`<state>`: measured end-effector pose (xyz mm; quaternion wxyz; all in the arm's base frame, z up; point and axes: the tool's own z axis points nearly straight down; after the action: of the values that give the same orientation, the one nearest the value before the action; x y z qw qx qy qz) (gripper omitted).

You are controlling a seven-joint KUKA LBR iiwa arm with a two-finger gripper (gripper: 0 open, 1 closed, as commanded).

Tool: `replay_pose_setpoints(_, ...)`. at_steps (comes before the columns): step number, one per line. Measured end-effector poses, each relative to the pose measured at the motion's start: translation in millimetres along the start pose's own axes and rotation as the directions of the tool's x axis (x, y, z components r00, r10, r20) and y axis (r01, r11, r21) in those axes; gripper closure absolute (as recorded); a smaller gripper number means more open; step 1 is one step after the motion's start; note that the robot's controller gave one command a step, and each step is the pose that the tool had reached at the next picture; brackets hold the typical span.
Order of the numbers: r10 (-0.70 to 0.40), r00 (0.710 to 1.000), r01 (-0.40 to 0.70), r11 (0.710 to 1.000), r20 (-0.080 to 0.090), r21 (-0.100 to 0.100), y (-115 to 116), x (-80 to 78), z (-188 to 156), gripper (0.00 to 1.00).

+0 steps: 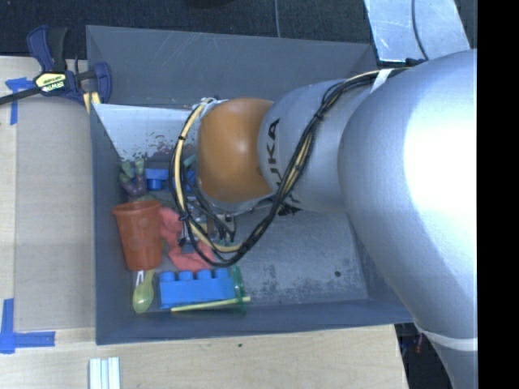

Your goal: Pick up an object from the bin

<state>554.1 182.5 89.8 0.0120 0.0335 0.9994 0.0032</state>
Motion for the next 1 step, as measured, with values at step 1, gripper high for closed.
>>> replay_pose_setpoints(1, -0.019, 1.0, 0.019, 1.0, -0.004, 0.002, -0.3, 0.9, -58.4, 1.0)
